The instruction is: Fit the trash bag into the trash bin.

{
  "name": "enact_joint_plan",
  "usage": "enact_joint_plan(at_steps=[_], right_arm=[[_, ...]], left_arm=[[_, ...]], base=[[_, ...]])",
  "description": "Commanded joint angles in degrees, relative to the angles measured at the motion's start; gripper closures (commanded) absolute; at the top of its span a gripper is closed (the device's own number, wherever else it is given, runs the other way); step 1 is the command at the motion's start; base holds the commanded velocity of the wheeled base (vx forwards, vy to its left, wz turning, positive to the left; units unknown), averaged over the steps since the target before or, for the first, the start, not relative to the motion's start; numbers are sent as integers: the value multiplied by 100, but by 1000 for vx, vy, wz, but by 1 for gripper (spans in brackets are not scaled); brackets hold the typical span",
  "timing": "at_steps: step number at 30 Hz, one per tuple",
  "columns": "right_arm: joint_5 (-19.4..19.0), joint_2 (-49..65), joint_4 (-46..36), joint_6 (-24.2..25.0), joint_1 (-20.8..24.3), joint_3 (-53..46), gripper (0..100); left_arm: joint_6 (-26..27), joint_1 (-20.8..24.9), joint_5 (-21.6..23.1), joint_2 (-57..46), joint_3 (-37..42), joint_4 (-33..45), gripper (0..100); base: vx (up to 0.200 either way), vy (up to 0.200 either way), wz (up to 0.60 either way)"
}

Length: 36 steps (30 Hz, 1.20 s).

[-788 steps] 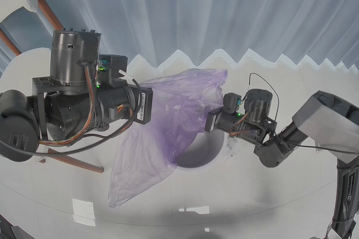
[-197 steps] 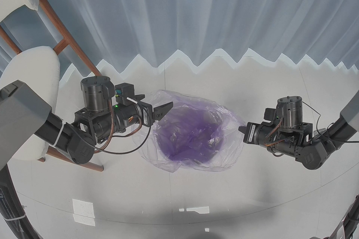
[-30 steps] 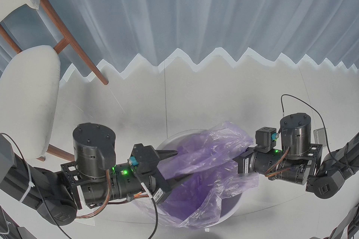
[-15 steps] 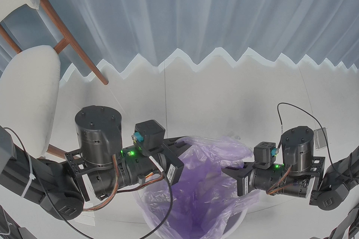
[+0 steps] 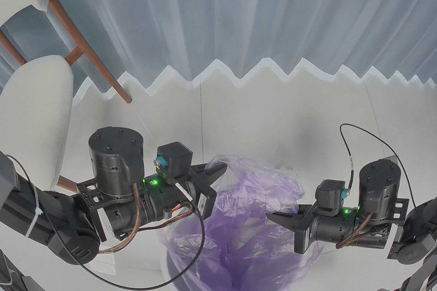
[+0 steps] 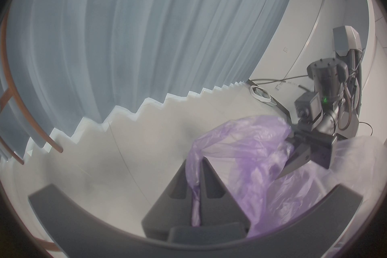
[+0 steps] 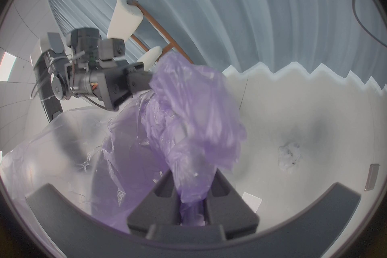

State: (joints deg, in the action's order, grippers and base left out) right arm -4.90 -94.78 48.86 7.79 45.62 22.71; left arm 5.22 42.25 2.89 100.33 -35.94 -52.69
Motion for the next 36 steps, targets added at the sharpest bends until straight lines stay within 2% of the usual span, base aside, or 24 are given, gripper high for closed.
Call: enact_joint_plan(at_steps=[1,11,15,26,30,36], right_arm=[[-37,364,27,-6,-27,-65,100],[-55,742,53,-6,-97,-381,100],[-99,795,62,-6,-290,-355,100],[-239,672,264,38,-835,5,100],[-494,698,273,56,-1143,49,100],[-793,830,273,65,-1204,-12,100]], left_arm=[[-38,-112,10,-40,52,-5,100],[-241,-121,10,-172,263,-13,100],[-267,-182,36,-242,368,-13,100],[-768,-182,54,-479,553,-13,100],[-1216,-182,335,-523,623,-5,100],[-1990,-428,669,-488,588,39,100]], base=[[0,0,0],[0,0,0],[0,0,0],[0,0,0],[0,0,0],[0,0,0]])
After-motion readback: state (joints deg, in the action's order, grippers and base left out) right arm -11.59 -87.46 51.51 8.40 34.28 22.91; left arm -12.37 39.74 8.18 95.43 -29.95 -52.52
